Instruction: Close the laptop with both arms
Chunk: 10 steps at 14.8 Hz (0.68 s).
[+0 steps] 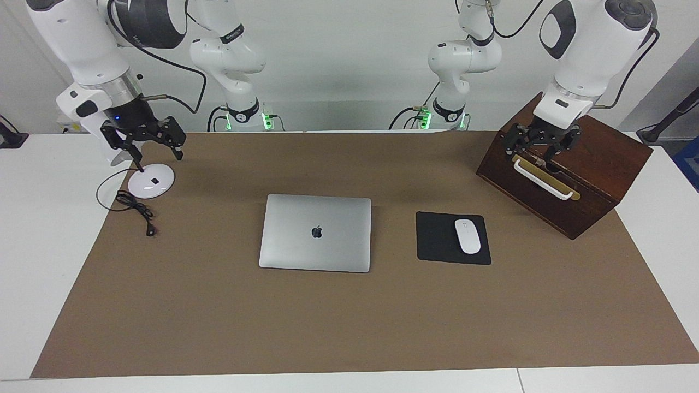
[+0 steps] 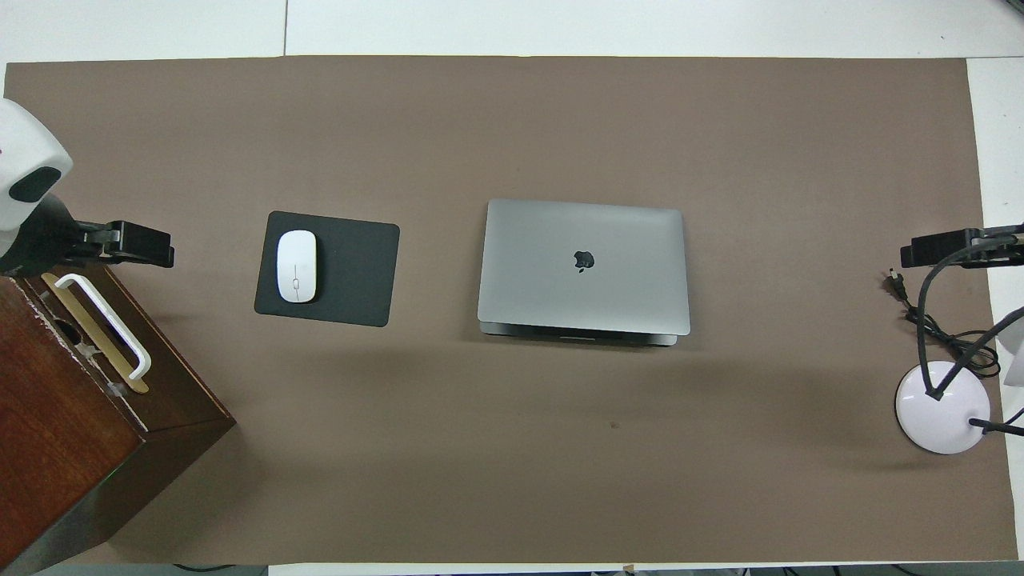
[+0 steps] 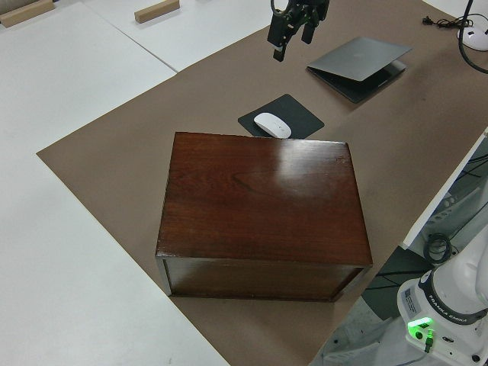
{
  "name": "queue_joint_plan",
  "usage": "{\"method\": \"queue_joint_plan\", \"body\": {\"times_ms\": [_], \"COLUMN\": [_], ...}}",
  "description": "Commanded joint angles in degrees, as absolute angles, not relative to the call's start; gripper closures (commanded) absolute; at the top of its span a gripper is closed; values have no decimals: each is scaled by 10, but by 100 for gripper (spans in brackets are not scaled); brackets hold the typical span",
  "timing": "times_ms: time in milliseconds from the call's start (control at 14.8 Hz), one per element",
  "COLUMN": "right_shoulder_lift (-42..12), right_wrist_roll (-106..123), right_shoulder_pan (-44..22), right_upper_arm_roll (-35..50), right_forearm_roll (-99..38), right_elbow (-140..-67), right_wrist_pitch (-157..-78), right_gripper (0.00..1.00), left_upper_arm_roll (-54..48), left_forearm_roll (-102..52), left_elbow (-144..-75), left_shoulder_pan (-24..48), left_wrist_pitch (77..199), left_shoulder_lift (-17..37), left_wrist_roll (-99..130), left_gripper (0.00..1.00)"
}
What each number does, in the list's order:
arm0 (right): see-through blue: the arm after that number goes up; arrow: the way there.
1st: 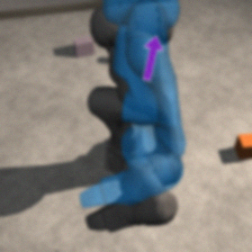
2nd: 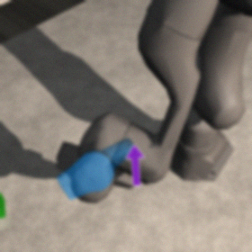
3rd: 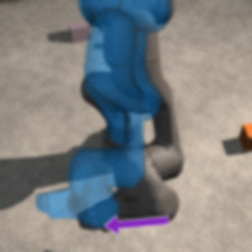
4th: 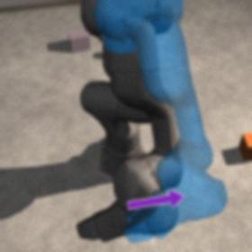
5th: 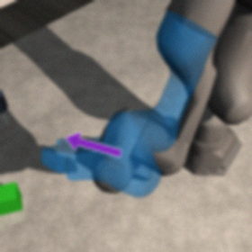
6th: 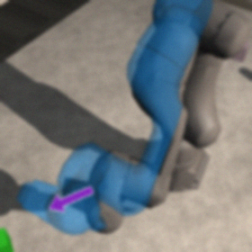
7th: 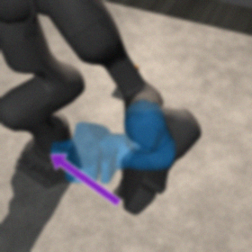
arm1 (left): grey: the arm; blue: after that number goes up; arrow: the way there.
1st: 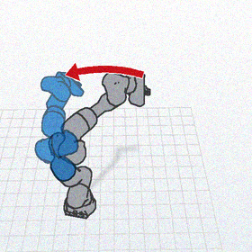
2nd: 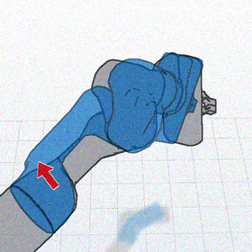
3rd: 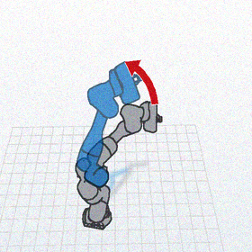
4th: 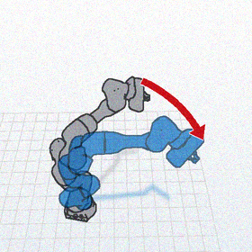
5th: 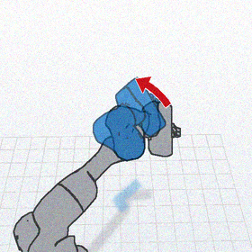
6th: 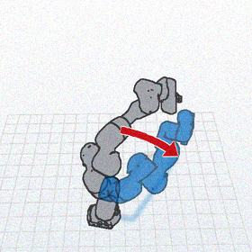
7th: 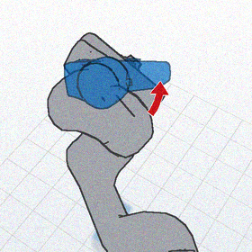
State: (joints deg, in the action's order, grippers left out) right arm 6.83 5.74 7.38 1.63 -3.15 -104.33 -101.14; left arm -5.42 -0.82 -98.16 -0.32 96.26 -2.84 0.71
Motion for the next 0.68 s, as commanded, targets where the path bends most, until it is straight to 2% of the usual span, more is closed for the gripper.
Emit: {"method": "queue_joint_plan", "body": {"times_ms": [0, 609], "right_shoulder_lift": [80, 77], "right_wrist_roll": [54, 54], "right_shoulder_pan": [78, 83], "right_upper_arm_roll": [22, 22], "right_forearm_roll": [-32, -33], "right_elbow": [-1059, -1056], "right_wrist_pitch": [-1023, -1023], "right_gripper": [0, 0], "left_upper_arm_roll": [-59, -60], "left_forearm_roll": [8, 6], "left_elbow": [-926, -930], "left_shoulder_pan": [-6, -4], "left_wrist_pitch": [919, 911], "left_shoulder_lift": [-4, -4], "left_wrist_roll": [5, 4], "left_gripper": [0, 0]}}
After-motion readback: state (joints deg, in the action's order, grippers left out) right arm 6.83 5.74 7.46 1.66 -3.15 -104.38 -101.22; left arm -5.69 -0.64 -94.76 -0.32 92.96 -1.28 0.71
